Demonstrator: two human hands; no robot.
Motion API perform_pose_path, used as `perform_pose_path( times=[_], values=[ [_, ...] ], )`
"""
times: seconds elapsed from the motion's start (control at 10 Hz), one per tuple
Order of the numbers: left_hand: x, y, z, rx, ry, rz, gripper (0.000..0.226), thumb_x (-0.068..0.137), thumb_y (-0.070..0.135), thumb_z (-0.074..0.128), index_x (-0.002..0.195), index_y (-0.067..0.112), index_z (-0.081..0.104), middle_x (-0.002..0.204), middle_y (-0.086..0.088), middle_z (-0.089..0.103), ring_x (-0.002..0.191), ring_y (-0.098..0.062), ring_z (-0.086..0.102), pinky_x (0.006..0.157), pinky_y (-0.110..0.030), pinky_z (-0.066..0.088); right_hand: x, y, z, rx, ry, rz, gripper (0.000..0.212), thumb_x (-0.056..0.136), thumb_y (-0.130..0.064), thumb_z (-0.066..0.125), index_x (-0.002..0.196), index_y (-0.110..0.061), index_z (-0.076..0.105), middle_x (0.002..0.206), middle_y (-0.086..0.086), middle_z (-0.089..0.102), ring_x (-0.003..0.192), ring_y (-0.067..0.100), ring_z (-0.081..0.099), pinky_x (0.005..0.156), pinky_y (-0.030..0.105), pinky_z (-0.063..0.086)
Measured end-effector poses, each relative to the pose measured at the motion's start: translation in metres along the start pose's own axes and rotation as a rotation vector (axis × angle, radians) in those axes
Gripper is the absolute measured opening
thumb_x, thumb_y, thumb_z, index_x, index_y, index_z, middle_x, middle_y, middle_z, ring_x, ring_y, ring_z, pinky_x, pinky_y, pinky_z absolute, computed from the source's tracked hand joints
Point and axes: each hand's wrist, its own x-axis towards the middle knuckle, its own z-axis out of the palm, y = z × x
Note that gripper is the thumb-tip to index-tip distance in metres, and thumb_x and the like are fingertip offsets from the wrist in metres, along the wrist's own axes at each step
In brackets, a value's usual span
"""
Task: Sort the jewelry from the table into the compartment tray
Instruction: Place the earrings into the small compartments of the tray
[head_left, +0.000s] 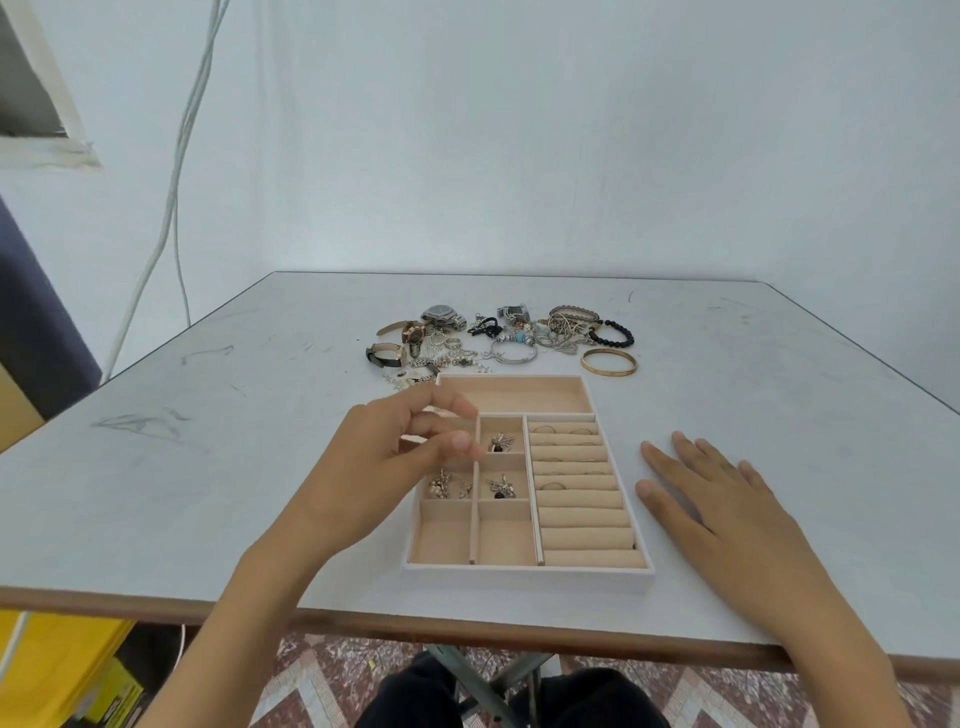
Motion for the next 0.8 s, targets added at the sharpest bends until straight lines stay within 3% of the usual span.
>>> perform_pose_path(
  times=[0.1, 0.2, 0.3, 0.4, 0.6, 0.7, 0.8],
  values=[
    [-0.001, -0.004, -0.002, 0.136, 0.028, 0.039, 0.002, 0.088, 0.020, 0.065, 0.090, 0.020, 0.066, 0.078, 0.013, 0.074, 0.080, 0.000, 0.068, 0.079, -0.016, 0.045, 0.000, 0.000, 0.000, -0.003, 0.001, 0.001, 0.056, 0.096, -0.054, 0.020, 0.149, -0.041, 0.010, 0.159, -0.012, 0.000, 0.146, 0.003, -0.005, 0.119, 0.030, -0.005],
    [-0.001, -0.011, -0.004, 0.323, 0.057, 0.064, 0.009, 0.086, 0.024, 0.067, 0.083, 0.032, 0.067, 0.079, 0.019, 0.072, 0.085, 0.003, 0.063, 0.076, -0.015, 0.040, 0.000, 0.000, 0.001, -0.005, 0.006, 0.001, 0.056, 0.096, -0.055, 0.020, 0.149, -0.041, 0.011, 0.159, -0.012, 0.001, 0.146, 0.004, -0.004, 0.119, 0.030, -0.004],
    [0.001, -0.017, -0.008, 0.491, 0.067, 0.074, 0.010, 0.083, 0.031, 0.070, 0.080, 0.041, 0.068, 0.086, 0.020, 0.066, 0.092, -0.001, 0.056, 0.080, -0.028, 0.043, 0.001, 0.001, 0.001, -0.003, 0.008, 0.000, 0.056, 0.096, -0.055, 0.020, 0.149, -0.041, 0.012, 0.159, -0.012, 0.001, 0.146, 0.004, -0.004, 0.119, 0.030, -0.004],
    [0.003, -0.018, -0.009, 0.645, 0.051, 0.176, 0.003, 0.078, 0.044, 0.068, 0.078, 0.042, 0.070, 0.085, 0.023, 0.063, 0.088, -0.004, 0.051, 0.079, -0.033, 0.040, 0.001, 0.001, 0.002, -0.006, 0.007, -0.001, 0.056, 0.096, -0.055, 0.020, 0.149, -0.041, 0.012, 0.159, -0.012, 0.001, 0.146, 0.004, -0.004, 0.119, 0.030, -0.004],
    [0.009, -0.011, -0.008, 0.856, 0.005, 0.143, 0.003, 0.080, 0.046, 0.069, 0.083, 0.047, 0.070, 0.078, 0.021, 0.065, 0.081, -0.005, 0.046, 0.074, -0.024, 0.022, 0.001, 0.002, 0.002, -0.011, 0.010, -0.004, 0.056, 0.095, -0.055, 0.020, 0.149, -0.042, 0.012, 0.159, -0.012, 0.002, 0.146, 0.004, -0.003, 0.119, 0.030, -0.004],
    [0.009, -0.012, -0.008, 0.864, -0.002, 0.129, 0.010, 0.081, 0.048, 0.067, 0.091, 0.046, 0.069, 0.071, 0.026, 0.058, 0.080, -0.002, 0.048, 0.075, -0.024, 0.022, 0.001, 0.001, 0.001, -0.007, 0.006, -0.003, 0.056, 0.096, -0.055, 0.020, 0.149, -0.041, 0.013, 0.159, -0.012, 0.002, 0.146, 0.004, -0.004, 0.119, 0.030, -0.004],
    [0.005, -0.015, -0.012, 0.874, -0.004, 0.134, 0.014, 0.083, 0.049, 0.063, 0.097, 0.047, 0.064, 0.078, 0.030, 0.061, 0.081, 0.003, 0.048, 0.077, -0.025, 0.023, 0.002, 0.000, 0.001, -0.003, 0.008, -0.001, 0.055, 0.097, -0.053, 0.022, 0.149, -0.040, 0.013, 0.160, -0.011, 0.002, 0.146, 0.004, -0.004, 0.119, 0.029, -0.005]
  ],
)
